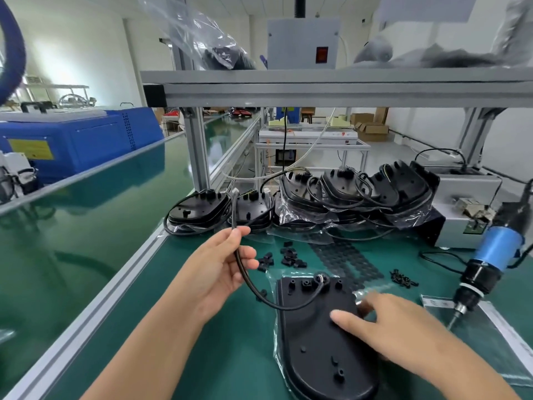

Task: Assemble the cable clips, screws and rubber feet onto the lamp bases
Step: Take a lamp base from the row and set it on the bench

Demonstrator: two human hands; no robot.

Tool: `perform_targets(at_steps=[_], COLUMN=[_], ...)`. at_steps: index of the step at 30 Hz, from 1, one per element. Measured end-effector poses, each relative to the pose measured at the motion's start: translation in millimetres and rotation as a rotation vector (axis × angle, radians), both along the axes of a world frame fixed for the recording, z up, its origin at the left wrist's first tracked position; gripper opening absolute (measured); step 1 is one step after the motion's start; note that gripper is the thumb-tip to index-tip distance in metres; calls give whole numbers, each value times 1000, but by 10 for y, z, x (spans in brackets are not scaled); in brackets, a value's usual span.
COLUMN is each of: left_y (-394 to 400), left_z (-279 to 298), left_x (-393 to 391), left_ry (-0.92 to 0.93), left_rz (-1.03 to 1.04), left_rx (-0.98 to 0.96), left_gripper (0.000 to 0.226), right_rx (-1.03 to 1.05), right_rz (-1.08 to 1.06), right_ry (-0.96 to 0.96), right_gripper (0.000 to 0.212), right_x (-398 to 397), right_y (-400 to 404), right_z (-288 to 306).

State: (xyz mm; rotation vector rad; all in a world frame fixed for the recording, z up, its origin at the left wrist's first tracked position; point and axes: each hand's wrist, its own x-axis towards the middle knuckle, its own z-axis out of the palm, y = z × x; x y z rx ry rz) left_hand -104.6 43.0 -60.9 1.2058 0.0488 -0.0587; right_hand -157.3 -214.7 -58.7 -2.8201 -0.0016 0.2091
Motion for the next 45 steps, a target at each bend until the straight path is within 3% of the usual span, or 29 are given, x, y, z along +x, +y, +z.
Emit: perform_targets(at_steps=[2, 5, 9, 13, 15, 17, 22, 27, 30, 39, 41, 44, 45], left_y=[-7, -106, -270, -244, -174, -93, 240, 447, 402, 569, 614, 632, 629], left_z=[-40, -110, -189, -264, -305, -336, -154, 369, 572, 570, 583, 484, 439], left_x=[-13, -30, -18, 36, 56, 71, 266, 820, 1028, 1154, 1134, 1179, 1177], left_ry=[9, 28, 13, 32, 84, 110, 63, 205, 233, 244, 254, 298, 323], left_rz=[-33, -50, 32, 148, 239, 336, 515, 193, 63, 92, 134, 380, 390], left_rx=[-21, 51, 242, 352, 301, 255, 233, -61, -131, -295, -136, 353, 434], left_gripper=[27, 26, 16, 22, 28, 30, 34, 59, 63, 50, 47, 34, 34], right_rx=[-13, 301, 719, 1123, 1261, 1314, 1288, 1133, 1001, 804, 749, 696, 684], right_rz=[-40, -28, 118, -77, -171, -128, 134, 302, 366, 434, 453, 463, 472], right_ry=[-149, -313, -24, 266, 248, 115, -24, 85, 130, 202, 173, 78, 69], right_gripper=[48, 51, 55, 15, 13, 17, 22, 18, 12, 11, 11, 13, 13], right_x=[56, 330, 935, 1498, 1670, 1765, 1539, 1019, 745, 359, 336, 303, 288], right_y=[-10, 282, 1075, 1706, 1864, 1925, 1820, 1633, 1622, 1553, 1539, 1521, 1520], right_z=[175, 434, 506, 272, 223, 243, 310, 293, 231, 130, 104, 79, 79])
